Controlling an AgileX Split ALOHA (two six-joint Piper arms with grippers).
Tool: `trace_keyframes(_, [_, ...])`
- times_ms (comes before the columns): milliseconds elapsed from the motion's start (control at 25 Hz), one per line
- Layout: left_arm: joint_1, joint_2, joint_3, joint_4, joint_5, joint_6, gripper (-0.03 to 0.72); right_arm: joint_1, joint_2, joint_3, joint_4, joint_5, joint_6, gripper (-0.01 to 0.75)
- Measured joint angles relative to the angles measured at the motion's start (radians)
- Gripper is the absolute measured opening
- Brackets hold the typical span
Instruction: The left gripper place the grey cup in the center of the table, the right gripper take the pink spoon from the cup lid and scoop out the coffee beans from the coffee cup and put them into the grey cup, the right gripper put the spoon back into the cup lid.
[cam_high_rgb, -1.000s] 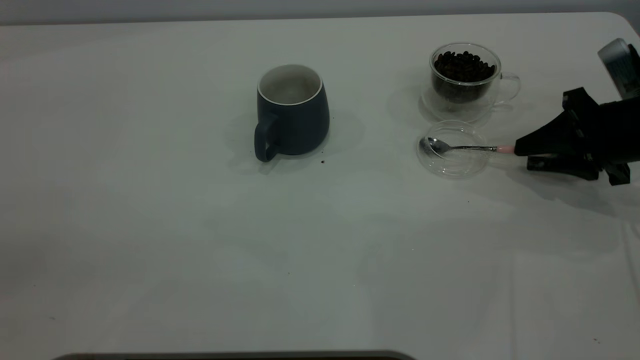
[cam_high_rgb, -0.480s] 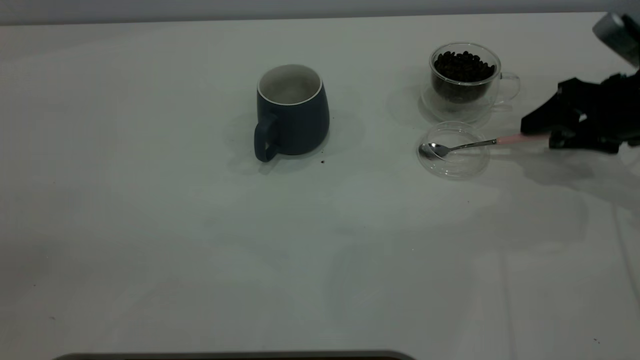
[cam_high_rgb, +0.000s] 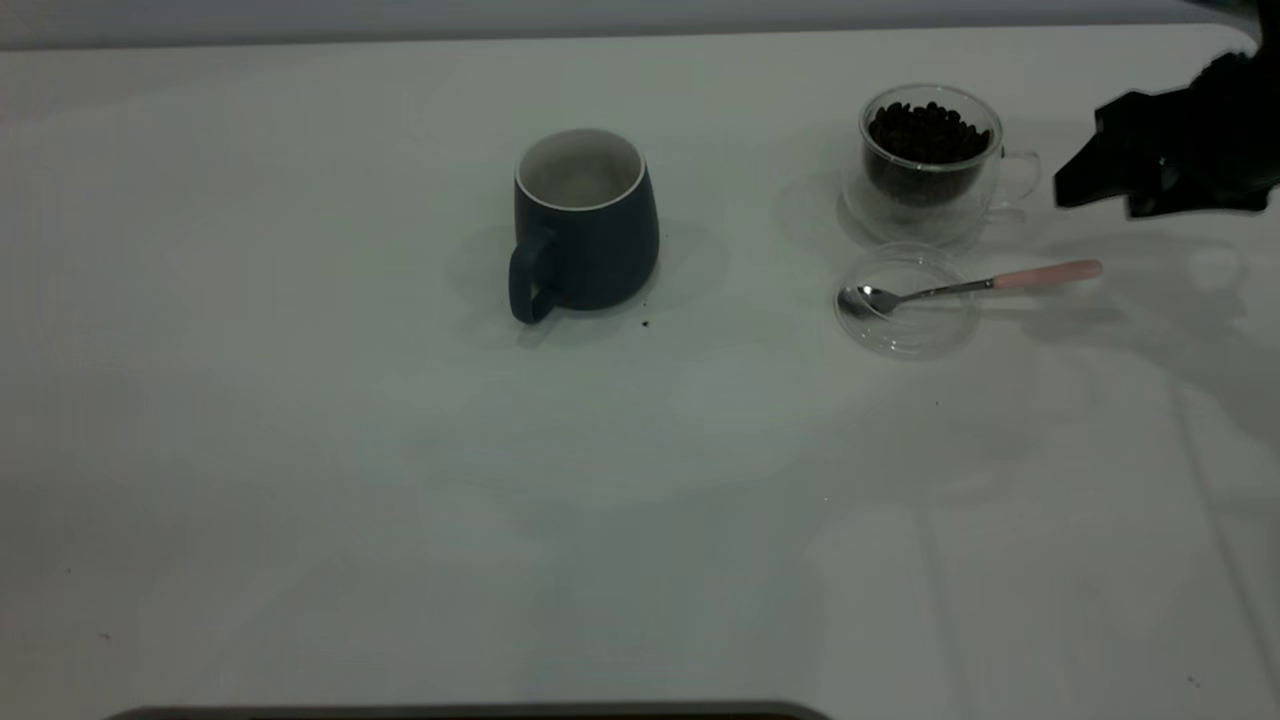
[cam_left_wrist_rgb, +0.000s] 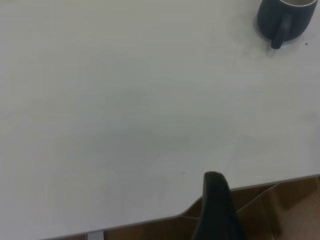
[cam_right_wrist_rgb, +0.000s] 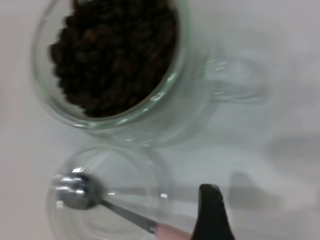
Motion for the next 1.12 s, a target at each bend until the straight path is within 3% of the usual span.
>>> trace_keyframes(200, [0.0,0.0,0.0,0.0,0.0,0.0,0.565,0.169,-0.273,0.136,0.005,-0.244,0.141,0.582])
trace_keyframes(320, [0.0,0.0,0.0,0.0,0.0,0.0,0.565,0.29,-0.461,0.267,0.008,-0.269,0.257,0.581])
trace_keyframes(440, [0.0,0.0,0.0,0.0,0.0,0.0,0.565,0.359,-0.59,0.38,-0.001,-0.151,0.398,0.581])
trace_keyframes(600, [0.0,0.0,0.0,0.0,0.0,0.0,0.565,0.366,-0.708,0.49,-0.156,-0.017,0.616,0.581])
trace_keyframes(880, [0.0,0.0,0.0,0.0,0.0,0.0,0.565,0.357,-0.834,0.536,-0.836,0.077,1.217,0.581])
trace_keyframes(1120, [0.0,0.0,0.0,0.0,0.0,0.0,0.565,0.297,-1.027,0.39,-1.41,0.498,1.637,0.581])
